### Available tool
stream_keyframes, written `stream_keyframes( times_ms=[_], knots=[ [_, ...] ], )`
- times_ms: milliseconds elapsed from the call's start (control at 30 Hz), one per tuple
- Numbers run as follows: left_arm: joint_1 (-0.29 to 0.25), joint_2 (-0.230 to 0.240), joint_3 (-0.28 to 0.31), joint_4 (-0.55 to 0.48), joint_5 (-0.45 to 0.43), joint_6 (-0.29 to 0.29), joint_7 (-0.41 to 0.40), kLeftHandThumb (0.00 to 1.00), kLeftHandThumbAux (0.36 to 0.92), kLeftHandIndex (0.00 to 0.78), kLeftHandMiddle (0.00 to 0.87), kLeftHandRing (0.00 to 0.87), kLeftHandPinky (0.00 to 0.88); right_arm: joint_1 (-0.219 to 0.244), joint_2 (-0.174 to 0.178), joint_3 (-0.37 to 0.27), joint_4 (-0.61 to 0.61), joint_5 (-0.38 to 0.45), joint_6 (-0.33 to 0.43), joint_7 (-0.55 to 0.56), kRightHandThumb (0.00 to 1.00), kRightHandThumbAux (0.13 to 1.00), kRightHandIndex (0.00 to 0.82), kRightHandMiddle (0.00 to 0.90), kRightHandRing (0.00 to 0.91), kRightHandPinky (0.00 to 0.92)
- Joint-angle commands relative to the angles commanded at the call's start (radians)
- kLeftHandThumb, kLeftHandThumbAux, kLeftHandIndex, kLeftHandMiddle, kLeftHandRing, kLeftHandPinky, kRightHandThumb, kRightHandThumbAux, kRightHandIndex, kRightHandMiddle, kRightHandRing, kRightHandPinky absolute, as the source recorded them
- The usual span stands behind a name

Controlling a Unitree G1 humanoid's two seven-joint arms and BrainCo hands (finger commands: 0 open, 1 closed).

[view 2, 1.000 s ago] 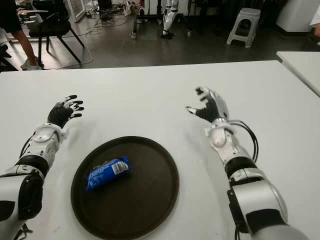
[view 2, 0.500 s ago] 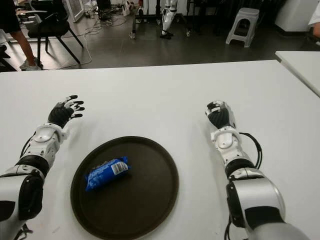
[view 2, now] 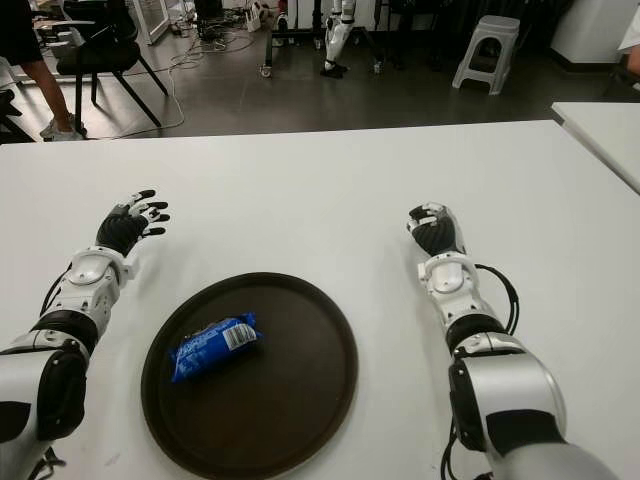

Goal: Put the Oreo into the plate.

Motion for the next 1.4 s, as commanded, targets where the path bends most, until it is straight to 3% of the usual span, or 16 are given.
stream_keyframes(
  times_ms=[33, 100, 233, 900, 1400],
  knots=[
    [0.000, 0.000, 0.000, 0.000, -0.001, 0.001, -0.001, 0.061, 0.644, 0.167, 0.263, 0.278, 0.308, -0.001, 0.001, -0.001, 0.000, 0.002, 0.002, 0.002, 0.273, 0.704, 0.297, 0.344, 0.379, 0.366],
    [-0.001, 0.000, 0.003, 0.000, -0.004, 0.004, -0.006, 0.064, 0.640, 0.161, 0.259, 0.276, 0.307, -0.002, 0.002, -0.003, 0.000, 0.007, 0.006, 0.007, 0.173, 0.698, 0.269, 0.340, 0.374, 0.363],
    [-0.001, 0.000, 0.009, 0.001, -0.011, 0.007, -0.015, 0.064, 0.634, 0.155, 0.255, 0.275, 0.312, -0.001, 0.007, -0.023, -0.001, 0.028, 0.008, 0.032, 0.089, 0.701, 0.255, 0.342, 0.371, 0.368],
    [0.000, 0.003, 0.000, 0.002, 0.003, 0.000, 0.000, 0.030, 0.652, 0.165, 0.253, 0.269, 0.299, -0.012, 0.008, -0.137, -0.003, 0.166, 0.036, 0.293, 0.055, 0.644, 0.238, 0.345, 0.384, 0.409],
    [-0.001, 0.008, 0.001, 0.004, 0.005, 0.008, 0.000, 0.031, 0.637, 0.171, 0.260, 0.273, 0.300, -0.011, 0.015, -0.148, -0.008, 0.190, 0.015, 0.436, 0.020, 0.585, 0.221, 0.326, 0.361, 0.387]
  ],
)
